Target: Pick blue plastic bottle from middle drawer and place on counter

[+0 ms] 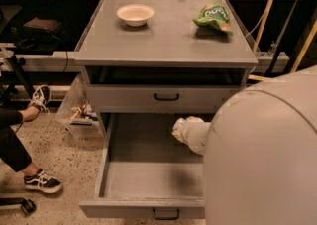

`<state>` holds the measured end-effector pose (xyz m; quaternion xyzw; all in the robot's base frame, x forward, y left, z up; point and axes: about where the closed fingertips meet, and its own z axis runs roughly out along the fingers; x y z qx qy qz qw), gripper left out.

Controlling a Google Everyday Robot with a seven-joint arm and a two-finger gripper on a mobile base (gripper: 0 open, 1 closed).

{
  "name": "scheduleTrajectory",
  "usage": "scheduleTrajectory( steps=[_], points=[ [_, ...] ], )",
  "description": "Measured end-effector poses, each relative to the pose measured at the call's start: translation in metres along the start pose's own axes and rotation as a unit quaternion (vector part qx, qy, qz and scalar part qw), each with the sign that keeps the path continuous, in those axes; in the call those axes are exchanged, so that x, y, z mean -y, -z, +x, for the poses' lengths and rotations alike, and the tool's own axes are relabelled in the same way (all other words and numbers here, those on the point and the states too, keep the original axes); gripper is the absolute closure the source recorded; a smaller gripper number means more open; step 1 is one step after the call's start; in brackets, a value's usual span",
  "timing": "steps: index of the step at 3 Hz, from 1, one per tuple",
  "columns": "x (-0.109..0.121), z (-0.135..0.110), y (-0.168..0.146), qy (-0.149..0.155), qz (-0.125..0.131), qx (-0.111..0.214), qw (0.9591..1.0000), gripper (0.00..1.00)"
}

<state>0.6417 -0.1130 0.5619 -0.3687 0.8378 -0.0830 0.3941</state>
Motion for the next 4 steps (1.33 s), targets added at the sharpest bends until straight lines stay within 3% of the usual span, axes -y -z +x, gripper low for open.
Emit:
scheduleTrajectory(
  steps=[1, 2, 3, 4],
  points=[
    [0.02, 0.004, 0.05, 0.049, 0.017, -0.024, 0.9984, 1.0],
    [0.035, -0.013, 0.069, 0.073, 0.025, -0.011, 0.9969, 1.0],
    [0.036, -0.013, 0.069, 0.073, 0.026, -0.011, 0.9969, 1.0],
    [0.056, -0.032, 0.083, 0.081, 0.034, 0.001, 0.9961, 1.0]
  ],
)
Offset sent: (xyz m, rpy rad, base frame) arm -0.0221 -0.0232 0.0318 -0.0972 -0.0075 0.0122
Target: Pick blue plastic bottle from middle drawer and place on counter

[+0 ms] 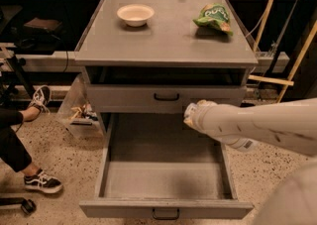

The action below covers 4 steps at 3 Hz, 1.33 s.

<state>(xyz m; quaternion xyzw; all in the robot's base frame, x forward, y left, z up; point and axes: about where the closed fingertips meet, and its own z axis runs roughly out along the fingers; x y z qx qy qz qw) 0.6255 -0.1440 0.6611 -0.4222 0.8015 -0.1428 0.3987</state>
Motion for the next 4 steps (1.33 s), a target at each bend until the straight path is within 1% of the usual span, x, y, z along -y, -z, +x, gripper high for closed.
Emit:
scheduleTrajectory(
  steps=[1, 2, 3, 4],
  points=[
    [0.064, -0.051, 0.03, -0.01, 0.043, 0.055, 0.9975, 1.0],
    [0.141, -0.091, 0.067, -0.032, 0.105, 0.101, 0.9888, 1.0],
    [0.141, -0.091, 0.067, -0.032, 0.105, 0.101, 0.9888, 1.0],
    [0.175, -0.113, 0.099, -0.025, 0.122, 0.139, 0.9824, 1.0]
  ],
)
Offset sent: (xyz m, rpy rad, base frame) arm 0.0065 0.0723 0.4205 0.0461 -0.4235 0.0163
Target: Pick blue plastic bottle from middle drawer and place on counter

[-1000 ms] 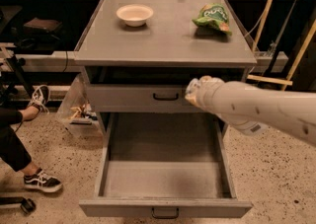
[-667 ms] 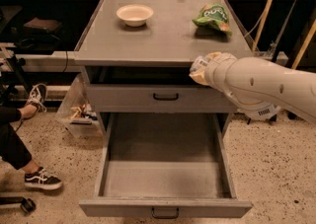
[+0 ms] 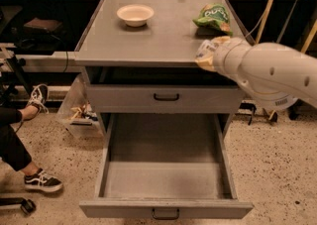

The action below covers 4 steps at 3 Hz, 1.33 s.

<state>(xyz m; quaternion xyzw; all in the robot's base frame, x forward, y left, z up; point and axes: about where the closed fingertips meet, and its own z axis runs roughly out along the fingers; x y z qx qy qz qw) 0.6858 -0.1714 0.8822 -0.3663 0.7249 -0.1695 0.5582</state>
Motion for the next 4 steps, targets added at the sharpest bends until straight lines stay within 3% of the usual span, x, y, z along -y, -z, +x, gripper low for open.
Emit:
scheduleTrajectory(
  steps=[1, 2, 3, 4],
  points=[
    [0.041, -0.034, 0.008, 0.029, -0.006, 0.035, 0.9989, 1.0],
    [0.046, -0.078, -0.022, 0.09, -0.05, 0.057, 0.993, 1.0],
    [0.014, -0.149, -0.066, 0.145, -0.109, 0.086, 0.9796, 1.0],
    [-0.023, -0.183, -0.111, 0.161, -0.168, 0.1, 0.9673, 1.0]
  ],
)
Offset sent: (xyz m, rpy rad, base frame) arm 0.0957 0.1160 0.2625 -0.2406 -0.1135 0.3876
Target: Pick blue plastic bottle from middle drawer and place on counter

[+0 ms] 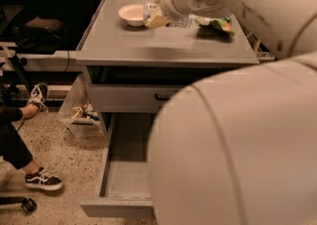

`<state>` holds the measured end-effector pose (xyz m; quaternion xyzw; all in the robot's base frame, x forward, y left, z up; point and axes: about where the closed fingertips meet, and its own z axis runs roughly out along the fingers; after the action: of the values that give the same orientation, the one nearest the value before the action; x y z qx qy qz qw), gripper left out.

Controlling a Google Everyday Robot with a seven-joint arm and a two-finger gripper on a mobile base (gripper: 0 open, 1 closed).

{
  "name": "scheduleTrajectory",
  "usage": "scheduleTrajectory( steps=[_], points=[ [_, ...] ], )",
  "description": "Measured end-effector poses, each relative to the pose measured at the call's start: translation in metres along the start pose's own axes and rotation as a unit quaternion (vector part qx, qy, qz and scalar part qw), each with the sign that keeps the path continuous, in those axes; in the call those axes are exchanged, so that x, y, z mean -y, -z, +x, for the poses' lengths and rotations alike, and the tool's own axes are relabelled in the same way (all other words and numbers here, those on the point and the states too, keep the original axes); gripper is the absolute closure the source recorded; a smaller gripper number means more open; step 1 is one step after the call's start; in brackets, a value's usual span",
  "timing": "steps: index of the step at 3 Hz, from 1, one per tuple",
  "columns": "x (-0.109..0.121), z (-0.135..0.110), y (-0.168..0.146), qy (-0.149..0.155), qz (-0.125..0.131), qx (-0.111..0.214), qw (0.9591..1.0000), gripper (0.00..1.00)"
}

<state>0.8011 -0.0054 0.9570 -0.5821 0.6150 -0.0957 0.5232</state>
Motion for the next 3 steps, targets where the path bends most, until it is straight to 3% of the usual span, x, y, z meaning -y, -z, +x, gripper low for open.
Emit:
scheduleTrajectory(
  steps=[1, 2, 3],
  points=[
    [-0.008, 0.018, -0.037, -0.025, -0.055, -0.005, 0.9982, 1.0],
    [-0.022, 0.059, -0.065, -0.069, -0.105, -0.02, 0.9919, 1.0],
    [-0.035, 0.082, -0.077, -0.084, -0.133, -0.024, 0.9873, 1.0]
  ],
)
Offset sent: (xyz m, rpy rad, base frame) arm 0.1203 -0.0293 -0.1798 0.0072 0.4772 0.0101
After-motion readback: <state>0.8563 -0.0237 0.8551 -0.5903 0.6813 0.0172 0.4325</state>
